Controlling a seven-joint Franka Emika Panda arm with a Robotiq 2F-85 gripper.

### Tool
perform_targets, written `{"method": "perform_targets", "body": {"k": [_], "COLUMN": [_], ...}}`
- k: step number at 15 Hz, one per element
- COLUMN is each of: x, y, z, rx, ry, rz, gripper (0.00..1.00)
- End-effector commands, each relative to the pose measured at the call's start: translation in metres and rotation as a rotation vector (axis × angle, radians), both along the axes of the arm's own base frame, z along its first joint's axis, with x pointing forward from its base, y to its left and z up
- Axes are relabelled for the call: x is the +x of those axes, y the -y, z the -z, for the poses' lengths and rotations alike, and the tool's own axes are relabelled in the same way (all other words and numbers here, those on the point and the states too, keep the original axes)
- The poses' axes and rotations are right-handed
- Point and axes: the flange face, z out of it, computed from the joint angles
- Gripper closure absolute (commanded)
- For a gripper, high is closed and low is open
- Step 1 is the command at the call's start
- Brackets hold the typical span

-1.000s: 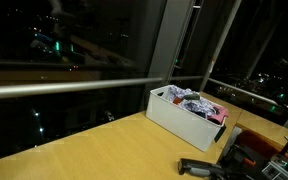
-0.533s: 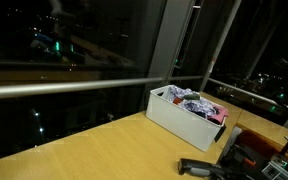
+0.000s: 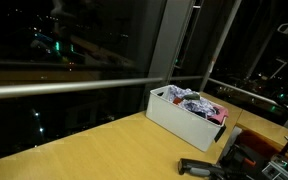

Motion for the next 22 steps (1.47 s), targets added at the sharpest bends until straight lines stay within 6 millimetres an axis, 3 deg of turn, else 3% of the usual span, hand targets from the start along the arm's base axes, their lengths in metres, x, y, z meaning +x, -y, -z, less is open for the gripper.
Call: {"method": "perform_targets", "body": {"k": [1, 4, 8, 15, 22], "x": [0.054, 0.091, 0.131, 0.164, 0.186], "y": [-0.001, -0.004, -0.003, 0.010, 0.037], "z": [0.005, 0.018, 0.057, 0.160, 0.245], "rx": [0.002, 0.022, 0.058, 0.146, 0.182], "ry": [0.058, 0.121, 0.155, 0.107, -0.031], "rz": [-0.087, -0.100, -0.102, -0.035, 0.027], "gripper": [0.00, 0.00, 0.00, 0.00, 0.00]}}
